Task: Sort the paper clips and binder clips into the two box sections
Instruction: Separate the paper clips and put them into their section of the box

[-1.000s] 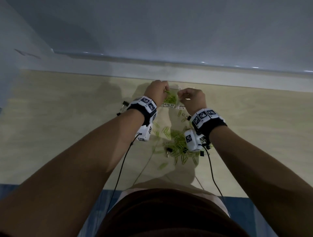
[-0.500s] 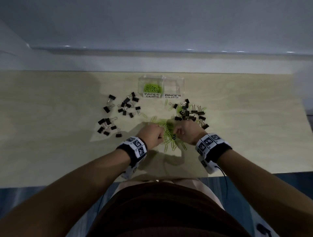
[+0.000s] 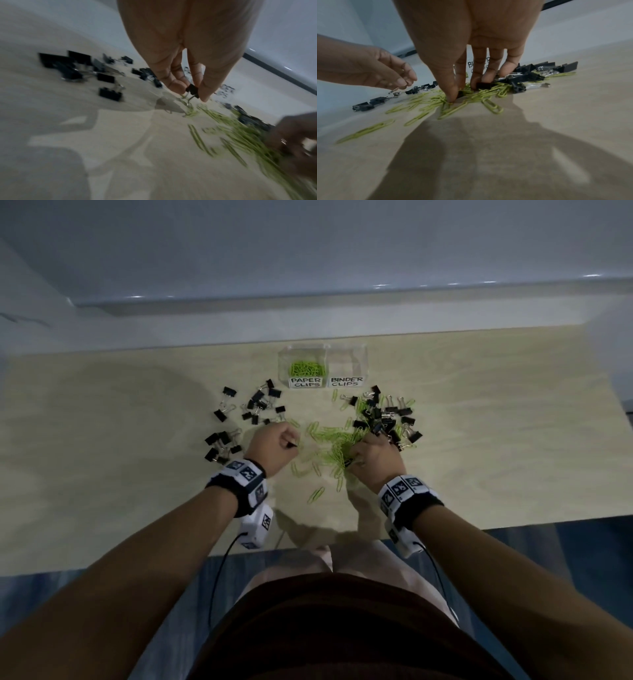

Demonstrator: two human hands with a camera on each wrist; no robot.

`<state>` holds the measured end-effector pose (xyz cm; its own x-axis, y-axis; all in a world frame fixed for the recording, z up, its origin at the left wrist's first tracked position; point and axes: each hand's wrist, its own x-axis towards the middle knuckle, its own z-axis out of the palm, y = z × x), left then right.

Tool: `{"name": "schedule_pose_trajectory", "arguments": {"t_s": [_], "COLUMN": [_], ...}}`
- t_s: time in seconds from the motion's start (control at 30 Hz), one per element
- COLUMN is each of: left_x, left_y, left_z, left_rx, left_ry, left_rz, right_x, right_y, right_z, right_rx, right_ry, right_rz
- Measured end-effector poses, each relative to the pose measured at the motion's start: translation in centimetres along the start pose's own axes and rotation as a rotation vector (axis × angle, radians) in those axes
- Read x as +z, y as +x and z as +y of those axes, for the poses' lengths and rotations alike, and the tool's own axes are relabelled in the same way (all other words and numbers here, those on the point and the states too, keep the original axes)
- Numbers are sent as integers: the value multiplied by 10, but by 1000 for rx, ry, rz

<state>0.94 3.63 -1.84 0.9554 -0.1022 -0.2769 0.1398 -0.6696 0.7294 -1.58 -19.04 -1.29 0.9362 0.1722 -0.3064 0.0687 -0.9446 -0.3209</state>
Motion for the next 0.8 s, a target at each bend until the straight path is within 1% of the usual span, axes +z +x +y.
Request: {"name": "schedule_pose_trajectory", "arguments": {"t_s": [0.17,0.23,0.27,0.33,0.4,0.47,0.6,0.7,0.8], "left_x": [-27,-32,-33,-34,-30,-20,6,30,55], "left_y": [7,8,8,6,3,-1,-12,-20,-17], "left_z": [-28,-35,-39,-43,-41,-31,-6,14,35], "left_rx": [-127,-169,-173,-118,-10,85,206,305,380], "left_ry": [-83,-39,22,227,388,400,364,329,318], "left_rz": [127,163,166,135,105,67,-143,-187,-197], "right_x": [10,12,13,13,14,14,15,16,15], "right_y": [-8,-10,-10,-9,-9,-8,-5,-5,-7], "right_z": [-3,-3,-3,-2,-1,-1,-1,2,10], "right_rx": [18,26,30,40,45,48,43,-16,-77], "right_ry": [16,-10,-24,-37,-38,-52,-63,-59,29], "right_rz": [59,56,53,47,47,46,55,96,144]}}
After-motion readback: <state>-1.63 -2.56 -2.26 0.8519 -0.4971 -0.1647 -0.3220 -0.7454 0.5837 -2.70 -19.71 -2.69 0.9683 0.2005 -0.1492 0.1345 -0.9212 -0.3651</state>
